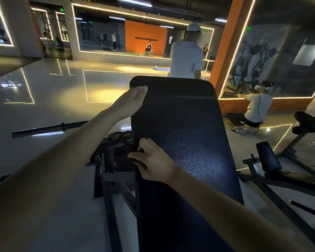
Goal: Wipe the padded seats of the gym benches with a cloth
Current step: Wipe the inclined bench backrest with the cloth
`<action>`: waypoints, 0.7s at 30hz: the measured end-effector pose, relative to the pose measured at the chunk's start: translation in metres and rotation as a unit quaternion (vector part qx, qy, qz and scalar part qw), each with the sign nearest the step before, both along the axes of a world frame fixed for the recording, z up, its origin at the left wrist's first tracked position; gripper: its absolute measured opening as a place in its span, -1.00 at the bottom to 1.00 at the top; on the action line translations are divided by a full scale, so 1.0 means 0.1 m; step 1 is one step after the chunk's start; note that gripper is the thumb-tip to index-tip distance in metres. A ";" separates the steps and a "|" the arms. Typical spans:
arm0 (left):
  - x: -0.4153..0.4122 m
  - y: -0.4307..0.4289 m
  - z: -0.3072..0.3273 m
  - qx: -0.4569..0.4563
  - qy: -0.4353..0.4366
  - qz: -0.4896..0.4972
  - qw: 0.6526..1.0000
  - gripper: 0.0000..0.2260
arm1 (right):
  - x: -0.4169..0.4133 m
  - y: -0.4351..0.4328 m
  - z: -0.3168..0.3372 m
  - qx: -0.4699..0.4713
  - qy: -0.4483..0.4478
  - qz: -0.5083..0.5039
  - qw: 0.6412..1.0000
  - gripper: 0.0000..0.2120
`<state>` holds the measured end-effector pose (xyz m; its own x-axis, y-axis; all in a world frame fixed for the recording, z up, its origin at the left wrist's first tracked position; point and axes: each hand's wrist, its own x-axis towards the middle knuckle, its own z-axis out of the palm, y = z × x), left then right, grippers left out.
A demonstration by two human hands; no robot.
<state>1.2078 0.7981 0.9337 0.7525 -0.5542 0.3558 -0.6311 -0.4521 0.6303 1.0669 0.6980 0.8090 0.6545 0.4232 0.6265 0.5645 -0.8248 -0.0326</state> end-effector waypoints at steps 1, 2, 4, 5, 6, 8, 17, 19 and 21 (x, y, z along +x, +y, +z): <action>-0.06 -0.01 -0.02 -0.001 0.002 -0.007 1.000 -0.89 | -0.06 0.01 -0.05 0.005 0.004 -0.001 1.000 -0.80; -0.14 0.00 -0.04 -0.004 0.010 -0.019 1.000 -0.86 | -0.12 0.02 -0.10 0.011 0.007 -0.002 1.000 -0.79; -0.27 0.02 -0.10 0.006 0.002 -0.041 0.999 -0.69 | -0.19 0.04 -0.17 0.017 0.018 -0.008 1.000 -0.78; -0.31 0.02 -0.12 0.014 -0.012 -0.043 0.999 -0.64 | -0.22 0.05 -0.18 0.018 0.026 -0.012 0.999 -0.77; -0.35 0.02 -0.15 0.023 -0.021 -0.046 0.998 -0.63 | -0.25 0.06 -0.20 0.017 0.031 -0.015 0.999 -0.76; -0.40 0.02 -0.23 0.052 -0.047 -0.060 0.996 -0.63 | -0.28 0.08 -0.20 0.016 0.036 -0.022 0.999 -0.76; -0.57 0.12 -0.66 0.150 -0.160 -0.104 0.970 -0.60 | -0.53 0.20 -0.34 0.026 0.057 -0.056 0.996 -0.75; -0.63 0.16 -0.75 0.158 -0.175 -0.108 0.966 -0.58 | -0.65 0.24 -0.39 0.025 0.064 -0.058 0.996 -0.75; -0.71 0.21 -0.85 0.168 -0.190 -0.114 0.960 -0.57 | -0.77 0.29 -0.45 0.017 0.065 -0.068 0.995 -0.75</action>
<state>1.1366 0.8193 0.8487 0.4487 -0.8208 0.3535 -0.8937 -0.4124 0.1768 0.9895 0.7268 0.7637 0.7810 0.3040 0.5456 0.4360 -0.8908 -0.1277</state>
